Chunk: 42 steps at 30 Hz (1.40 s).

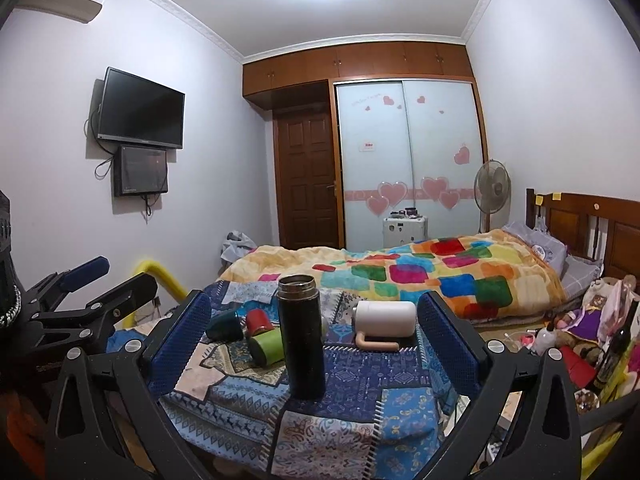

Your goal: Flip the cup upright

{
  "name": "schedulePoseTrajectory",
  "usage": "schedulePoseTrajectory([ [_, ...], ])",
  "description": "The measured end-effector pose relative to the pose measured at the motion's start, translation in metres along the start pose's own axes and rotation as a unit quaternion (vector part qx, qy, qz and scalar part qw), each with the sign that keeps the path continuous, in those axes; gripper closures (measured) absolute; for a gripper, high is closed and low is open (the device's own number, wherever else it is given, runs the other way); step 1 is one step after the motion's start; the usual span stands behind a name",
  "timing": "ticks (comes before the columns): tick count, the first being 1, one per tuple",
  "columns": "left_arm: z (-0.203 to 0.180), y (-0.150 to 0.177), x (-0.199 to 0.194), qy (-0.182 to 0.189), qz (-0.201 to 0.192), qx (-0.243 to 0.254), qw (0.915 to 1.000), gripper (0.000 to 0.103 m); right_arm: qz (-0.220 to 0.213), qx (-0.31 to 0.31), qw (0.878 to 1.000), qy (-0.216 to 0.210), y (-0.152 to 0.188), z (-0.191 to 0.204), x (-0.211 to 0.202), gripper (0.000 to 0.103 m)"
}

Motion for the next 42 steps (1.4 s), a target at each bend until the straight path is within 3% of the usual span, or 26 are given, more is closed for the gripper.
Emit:
schedulePoseTrajectory([
  [42, -0.003, 0.010, 0.011, 0.020, 0.016, -0.011, 0.9996, 0.000, 0.001, 0.000, 1.000, 0.002, -0.002, -0.002, 0.000, 0.000],
])
Point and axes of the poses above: each gripper's, at about its wrist camera, not at the fingertips, and x roughly the way its jaws point, z to its left, y to its underside, the point moved 4 cm from there along x, roughly the way its jaws point, and after that the axes turned 15 degrees about -z, right-handed, at the moved point
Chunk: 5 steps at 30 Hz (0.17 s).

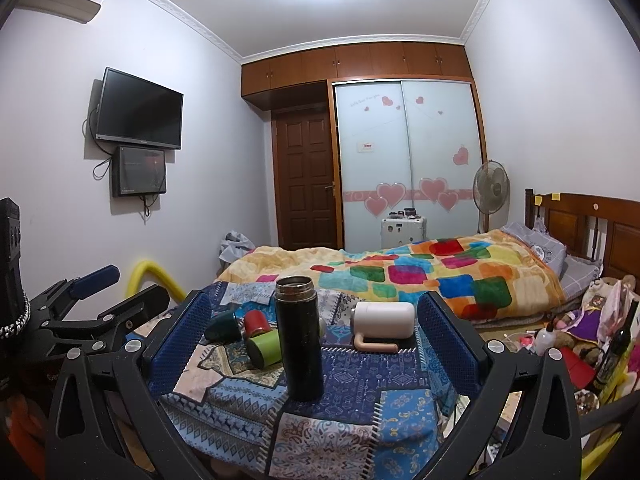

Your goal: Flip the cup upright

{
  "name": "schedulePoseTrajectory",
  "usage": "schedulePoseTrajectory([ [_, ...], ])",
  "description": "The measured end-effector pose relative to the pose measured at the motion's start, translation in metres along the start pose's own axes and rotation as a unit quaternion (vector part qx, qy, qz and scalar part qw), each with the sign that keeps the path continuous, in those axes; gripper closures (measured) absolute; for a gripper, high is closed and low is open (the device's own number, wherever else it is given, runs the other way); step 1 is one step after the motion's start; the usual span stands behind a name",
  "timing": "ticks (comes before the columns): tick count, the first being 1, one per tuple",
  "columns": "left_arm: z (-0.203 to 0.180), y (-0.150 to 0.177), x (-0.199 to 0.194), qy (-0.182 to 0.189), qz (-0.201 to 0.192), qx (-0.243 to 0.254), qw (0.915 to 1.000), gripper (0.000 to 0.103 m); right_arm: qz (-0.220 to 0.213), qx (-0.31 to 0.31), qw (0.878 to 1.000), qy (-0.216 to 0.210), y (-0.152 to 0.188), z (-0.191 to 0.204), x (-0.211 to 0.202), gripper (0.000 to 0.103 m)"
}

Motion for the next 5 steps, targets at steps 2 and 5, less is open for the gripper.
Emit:
schedulePoseTrajectory([
  [2, -0.0006, 0.0001, 0.0002, -0.001, 0.001, 0.001, 1.0000, 0.000, 0.000, 0.001, 1.000, 0.001, -0.0006, 0.0000, 0.0006, 0.000],
  [5, -0.0009, -0.0002, 0.0004, -0.001, 0.002, 0.002, 1.0000, 0.000, 0.000, 0.001, 1.000, 0.000, -0.0004, -0.0004, 0.0004, 0.000],
])
Point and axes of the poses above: each gripper's, at about its wrist camera, not at the fingertips, and x roughly the way its jaws point, z to its left, y to its underside, the point moved 4 cm from there along x, roughly the way its jaws point, and after that the axes turned 15 degrees about -z, right-handed, at the moved point
